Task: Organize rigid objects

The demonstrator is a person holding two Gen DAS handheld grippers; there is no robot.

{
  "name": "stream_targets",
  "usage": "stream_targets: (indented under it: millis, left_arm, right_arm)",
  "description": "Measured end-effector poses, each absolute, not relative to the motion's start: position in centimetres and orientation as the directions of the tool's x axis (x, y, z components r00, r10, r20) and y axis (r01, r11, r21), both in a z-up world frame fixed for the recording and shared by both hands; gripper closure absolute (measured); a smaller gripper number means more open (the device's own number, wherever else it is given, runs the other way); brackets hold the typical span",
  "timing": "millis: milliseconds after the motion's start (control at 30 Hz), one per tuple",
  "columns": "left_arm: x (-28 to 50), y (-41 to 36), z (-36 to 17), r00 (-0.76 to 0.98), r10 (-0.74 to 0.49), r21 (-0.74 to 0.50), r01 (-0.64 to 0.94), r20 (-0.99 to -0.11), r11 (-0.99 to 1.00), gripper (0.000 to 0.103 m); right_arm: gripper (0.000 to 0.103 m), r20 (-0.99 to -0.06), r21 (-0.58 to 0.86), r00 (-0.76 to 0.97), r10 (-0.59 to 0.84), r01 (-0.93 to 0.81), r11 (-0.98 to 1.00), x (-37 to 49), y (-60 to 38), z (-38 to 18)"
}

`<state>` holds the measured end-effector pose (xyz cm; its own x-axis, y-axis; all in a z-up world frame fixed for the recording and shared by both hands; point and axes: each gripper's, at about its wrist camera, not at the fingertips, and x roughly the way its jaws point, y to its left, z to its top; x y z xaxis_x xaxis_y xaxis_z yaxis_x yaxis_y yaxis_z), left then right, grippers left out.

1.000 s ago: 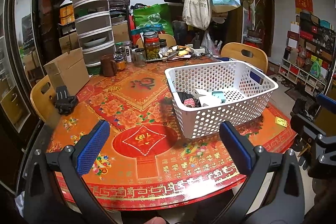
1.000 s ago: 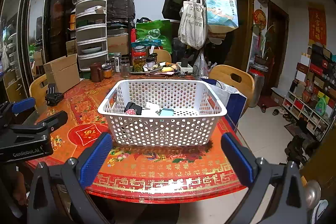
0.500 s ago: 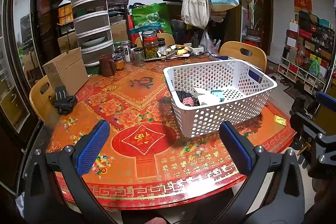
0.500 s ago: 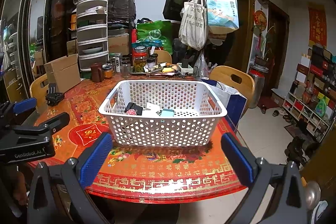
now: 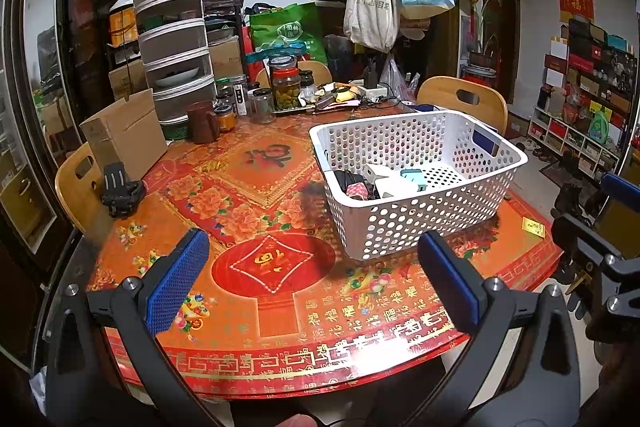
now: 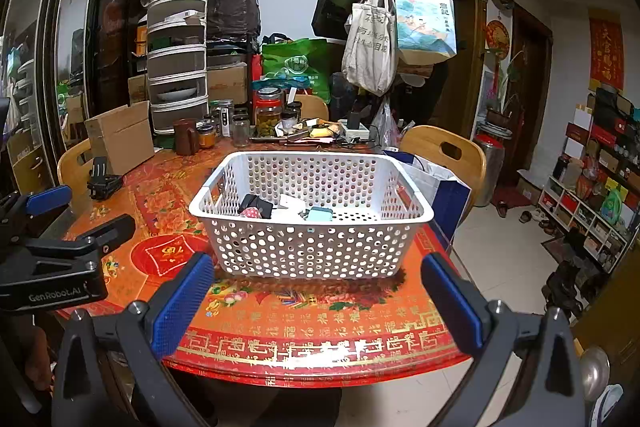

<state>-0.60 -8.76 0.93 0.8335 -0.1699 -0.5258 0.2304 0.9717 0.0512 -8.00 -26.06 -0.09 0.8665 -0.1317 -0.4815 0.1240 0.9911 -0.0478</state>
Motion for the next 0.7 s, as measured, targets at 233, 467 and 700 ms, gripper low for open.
stream_targets:
  millis: [233,467,700]
  left_arm:
    - [-0.61,-8.54,0.72,0.827,-0.177,0.05,0.24,-0.534,0.97,0.0]
    - [-0.59,-8.6,0.68,0.826,-0.174,0.056,0.241,-0.536,0.969,0.0]
    - [-0.63,-8.42,0.57,0.824,-0.178,0.056,0.245,-0.537,0.968,0.0]
  right_arm:
    - [0.0,-0.481,-0.049,0.867,-0.132,0.124,0.991,-7.97,-26.0,-0.08]
    - [0.0,-0.482,-0.05,0.866,-0.132,0.123,0.991,-7.96,-25.95,-0.08]
    - [0.0,-0.484,-0.053,0.865,-0.131,0.12,0.991,-8.04,-25.8,-0.34]
